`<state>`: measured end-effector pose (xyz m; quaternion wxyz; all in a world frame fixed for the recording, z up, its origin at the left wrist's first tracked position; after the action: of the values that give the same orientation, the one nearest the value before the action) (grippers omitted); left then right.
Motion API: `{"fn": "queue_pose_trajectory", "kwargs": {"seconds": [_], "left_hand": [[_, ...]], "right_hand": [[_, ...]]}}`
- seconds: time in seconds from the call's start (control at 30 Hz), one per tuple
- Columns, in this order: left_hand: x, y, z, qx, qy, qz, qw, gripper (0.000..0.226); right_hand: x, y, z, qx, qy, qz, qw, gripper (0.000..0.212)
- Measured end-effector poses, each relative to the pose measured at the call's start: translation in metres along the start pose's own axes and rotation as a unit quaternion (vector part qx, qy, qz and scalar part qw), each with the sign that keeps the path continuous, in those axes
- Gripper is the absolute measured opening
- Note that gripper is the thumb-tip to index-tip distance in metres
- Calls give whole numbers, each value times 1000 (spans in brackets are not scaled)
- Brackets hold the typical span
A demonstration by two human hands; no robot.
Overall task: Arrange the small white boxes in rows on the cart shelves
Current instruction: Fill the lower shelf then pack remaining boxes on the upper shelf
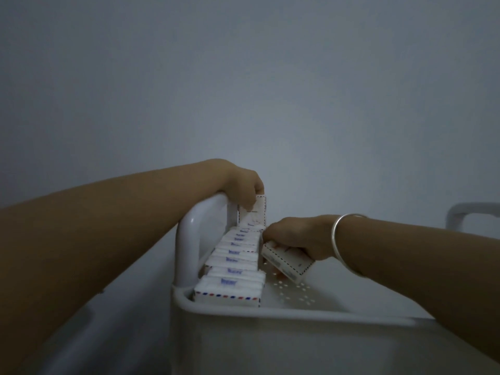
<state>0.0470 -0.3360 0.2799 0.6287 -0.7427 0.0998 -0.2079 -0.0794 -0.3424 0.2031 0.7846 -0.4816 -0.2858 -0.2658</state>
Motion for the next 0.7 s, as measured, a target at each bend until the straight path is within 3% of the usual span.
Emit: {"fn": "queue_pose_trajectory", "kwargs": {"seconds": [0.17,0.3,0.37,0.53,0.7], "left_hand": [[-7,1,-1,61,-7,-15,998,41],[-9,3,-3,95,-10,-20,995,46],[-9,4,-3,78,-14,3,997,48],[-9,-1,4,-6,11,44,999,34],[-12,0,7,54,9,67,996,46]], "right_hand": [[2,-5,2,-12,6,37,999,34],[8,-9,11,-139,-40,238,960,29],[9,-9,13,-180,-52,278,942,35],[9,-5,11,-118,-49,259,957,26],[8,1,12,-128,-59,326,935,24]]}}
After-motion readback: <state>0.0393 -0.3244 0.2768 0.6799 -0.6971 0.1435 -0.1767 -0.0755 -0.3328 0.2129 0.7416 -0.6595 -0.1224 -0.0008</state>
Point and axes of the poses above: each hand's wrist, its own z-axis away from the middle knuckle, its own y-axis out of the palm, x = y × z, the point moved 1 cm from there along -z, towards the middle knuckle, and after that the axes turned 15 degrees about y, right-handed, at the moved point
